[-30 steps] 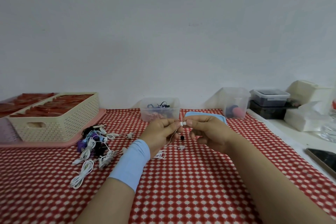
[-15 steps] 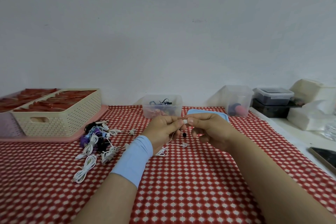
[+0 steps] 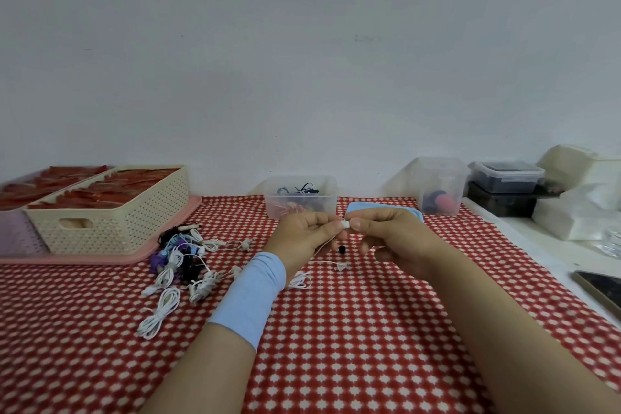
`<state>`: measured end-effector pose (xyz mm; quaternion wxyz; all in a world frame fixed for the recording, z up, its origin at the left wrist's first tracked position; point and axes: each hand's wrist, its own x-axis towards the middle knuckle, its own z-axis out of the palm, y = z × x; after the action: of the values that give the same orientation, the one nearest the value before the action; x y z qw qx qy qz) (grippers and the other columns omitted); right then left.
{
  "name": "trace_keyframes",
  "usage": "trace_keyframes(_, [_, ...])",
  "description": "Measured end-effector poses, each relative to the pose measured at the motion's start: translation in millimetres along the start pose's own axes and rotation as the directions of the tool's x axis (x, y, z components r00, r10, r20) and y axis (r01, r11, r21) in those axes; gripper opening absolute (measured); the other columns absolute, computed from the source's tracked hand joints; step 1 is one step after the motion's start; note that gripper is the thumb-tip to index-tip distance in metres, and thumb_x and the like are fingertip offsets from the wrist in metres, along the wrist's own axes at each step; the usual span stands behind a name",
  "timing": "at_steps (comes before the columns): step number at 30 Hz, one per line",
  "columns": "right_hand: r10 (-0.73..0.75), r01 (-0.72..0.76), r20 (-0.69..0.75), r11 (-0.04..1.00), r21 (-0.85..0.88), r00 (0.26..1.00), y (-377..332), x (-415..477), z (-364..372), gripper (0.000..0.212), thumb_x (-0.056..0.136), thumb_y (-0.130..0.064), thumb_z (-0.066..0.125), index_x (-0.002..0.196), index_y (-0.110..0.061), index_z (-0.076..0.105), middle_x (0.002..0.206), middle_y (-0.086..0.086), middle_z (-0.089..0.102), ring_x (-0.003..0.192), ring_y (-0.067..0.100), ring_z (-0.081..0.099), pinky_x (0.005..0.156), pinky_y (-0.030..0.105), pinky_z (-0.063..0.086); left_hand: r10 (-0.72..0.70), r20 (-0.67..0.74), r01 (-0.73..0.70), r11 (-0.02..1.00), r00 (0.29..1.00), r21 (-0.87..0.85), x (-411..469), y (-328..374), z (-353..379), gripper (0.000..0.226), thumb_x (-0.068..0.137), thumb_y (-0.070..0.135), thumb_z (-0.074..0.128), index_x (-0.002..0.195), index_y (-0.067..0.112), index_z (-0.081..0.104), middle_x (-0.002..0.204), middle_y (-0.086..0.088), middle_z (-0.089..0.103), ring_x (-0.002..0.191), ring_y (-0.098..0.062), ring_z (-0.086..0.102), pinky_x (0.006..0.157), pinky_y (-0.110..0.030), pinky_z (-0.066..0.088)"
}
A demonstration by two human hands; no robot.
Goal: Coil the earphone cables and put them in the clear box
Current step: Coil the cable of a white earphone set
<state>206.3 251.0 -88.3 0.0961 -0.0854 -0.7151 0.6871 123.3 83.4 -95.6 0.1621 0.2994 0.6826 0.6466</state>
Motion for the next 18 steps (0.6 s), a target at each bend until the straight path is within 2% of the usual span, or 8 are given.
trace_keyframes(3, [-0.001, 0.002, 0.031, 1.000, -0.010, 1.000, 0.1, -1.2, -1.2, 0.023, 0.090, -0.018, 0.069, 0.110, -0.009, 0.076, 0.090, 0.006, 0.074, 0.059, 0.011, 0.059, 0.043, 0.017, 0.033, 0.001, 0.009, -0.001, 1.000, 1.000, 0.002, -1.2, -0.1, -0.5, 0.010, 0.092, 0.018, 0.066, 0.096, 0.017, 0.075, 0.084, -0.002, 0.076, 0.073, -0.011, 0.066, 0.079, -0.027, 0.055])
trace_keyframes(6, [-0.016, 0.017, 0.038, 0.999, -0.029, 0.999, 0.3, -1.7, 0.3, 0.021, 0.090, -0.018, 0.069, 0.108, -0.009, 0.077, 0.090, 0.005, 0.075, 0.059, 0.011, 0.058, 0.043, 0.017, 0.031, 0.017, 0.013, -0.017, 0.999, 1.000, 0.032, -1.9, 0.6, -0.9, 0.010, 0.093, 0.017, 0.064, 0.096, 0.017, 0.074, 0.084, -0.001, 0.076, 0.072, -0.009, 0.067, 0.076, -0.023, 0.055])
trace_keyframes(9, [-0.047, 0.047, -0.011, 0.997, -0.066, 0.999, -2.5, -3.9, 3.6, 0.020, 0.088, -0.019, 0.073, 0.106, -0.010, 0.077, 0.091, 0.009, 0.076, 0.060, 0.012, 0.059, 0.045, 0.018, 0.033, 0.052, -0.017, -0.051, 0.996, 0.998, 0.075, -2.8, 2.2, -0.1, 0.008, 0.093, 0.018, 0.065, 0.095, 0.018, 0.073, 0.085, -0.002, 0.077, 0.071, -0.008, 0.067, 0.073, -0.018, 0.055])
trace_keyframes(13, [-0.154, 0.135, -0.076, 0.970, -0.204, 0.985, -4.2, -6.3, 6.5, 0.017, 0.084, -0.016, 0.079, 0.100, -0.011, 0.078, 0.091, 0.016, 0.077, 0.060, 0.014, 0.061, 0.045, 0.020, 0.036, 0.085, -0.028, -0.082, 0.991, 0.996, 0.106, -4.1, 3.4, 0.5, 0.008, 0.093, 0.012, 0.065, 0.094, 0.014, 0.072, 0.087, -0.008, 0.076, 0.068, -0.008, 0.068, 0.067, -0.014, 0.054])
trace_keyframes(18, [-0.207, 0.179, -0.104, 0.956, -0.232, 0.973, -1.9, -6.0, 9.7, 0.014, 0.085, -0.011, 0.078, 0.098, -0.008, 0.078, 0.085, 0.015, 0.076, 0.055, 0.014, 0.061, 0.042, 0.020, 0.036, 0.097, -0.039, -0.092, 0.987, 0.994, 0.129, -4.7, 1.4, 1.1, 0.007, 0.092, 0.010, 0.066, 0.094, 0.013, 0.072, 0.084, -0.004, 0.077, 0.070, -0.011, 0.071, 0.065, -0.014, 0.052])
